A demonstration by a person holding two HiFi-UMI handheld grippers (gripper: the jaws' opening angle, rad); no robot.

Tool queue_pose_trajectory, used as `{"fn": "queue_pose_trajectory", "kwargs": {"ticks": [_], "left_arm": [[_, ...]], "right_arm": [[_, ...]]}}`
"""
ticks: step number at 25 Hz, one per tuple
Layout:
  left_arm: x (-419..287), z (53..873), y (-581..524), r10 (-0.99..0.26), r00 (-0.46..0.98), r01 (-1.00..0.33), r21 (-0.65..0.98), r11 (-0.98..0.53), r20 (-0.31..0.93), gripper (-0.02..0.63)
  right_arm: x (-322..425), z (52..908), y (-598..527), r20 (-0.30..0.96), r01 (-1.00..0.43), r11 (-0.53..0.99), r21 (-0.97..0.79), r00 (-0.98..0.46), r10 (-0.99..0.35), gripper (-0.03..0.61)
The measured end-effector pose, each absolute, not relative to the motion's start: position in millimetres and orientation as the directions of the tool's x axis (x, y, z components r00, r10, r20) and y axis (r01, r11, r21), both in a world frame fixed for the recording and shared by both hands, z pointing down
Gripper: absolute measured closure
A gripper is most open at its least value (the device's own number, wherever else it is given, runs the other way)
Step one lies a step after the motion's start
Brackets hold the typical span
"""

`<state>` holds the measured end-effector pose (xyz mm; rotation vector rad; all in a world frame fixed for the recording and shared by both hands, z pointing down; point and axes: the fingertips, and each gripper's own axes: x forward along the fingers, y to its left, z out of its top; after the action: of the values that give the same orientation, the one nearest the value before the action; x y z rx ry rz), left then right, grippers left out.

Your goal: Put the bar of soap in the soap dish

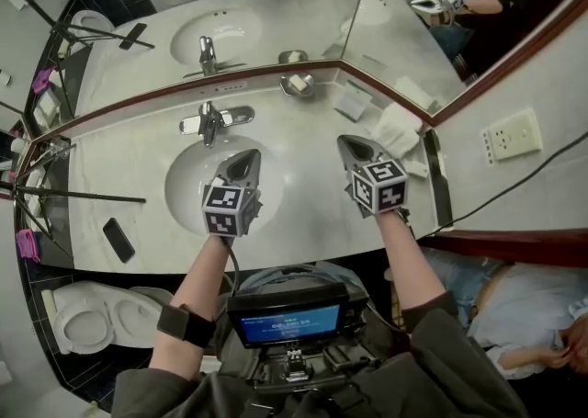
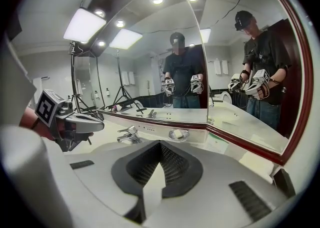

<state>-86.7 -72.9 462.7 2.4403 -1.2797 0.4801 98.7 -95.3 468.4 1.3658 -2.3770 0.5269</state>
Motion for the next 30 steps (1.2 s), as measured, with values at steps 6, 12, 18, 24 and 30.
{"fn": "queue_pose_trajectory", "kwargs": {"ticks": [6,12,18,24,30], "left_arm": [[-89,459,-67,-0.723,0.534,-0.836,0.144,-0.53,0.438,0.612],[-85,459,-62,-0.721,0.538,-0.833,0.142,-0.535,0.436,0.612],[-86,460,-58,-0.721,0.536,-0.834,0.141,-0.534,0.44,0.612],[-90,463,-53,-0.717,0.535,-0.834,0.142,-0.534,0.447,0.612],[-88,468,-49,-0.713,0.535,-0.834,0.146,-0.533,0.453,0.612]], "right_arm": [[95,464,-85,0.468,-0.868,0.472,-0.15,-0.483,-0.74,0.561],[98,469,-81,0.477,-0.869,0.472,-0.146,-0.48,-0.737,0.563],[99,472,-77,0.486,-0.87,0.47,-0.148,-0.478,-0.732,0.563],[94,475,-73,0.491,-0.867,0.477,-0.148,-0.483,-0.725,0.563],[97,478,-69,0.497,-0.866,0.478,-0.148,-0.483,-0.721,0.563]]}}
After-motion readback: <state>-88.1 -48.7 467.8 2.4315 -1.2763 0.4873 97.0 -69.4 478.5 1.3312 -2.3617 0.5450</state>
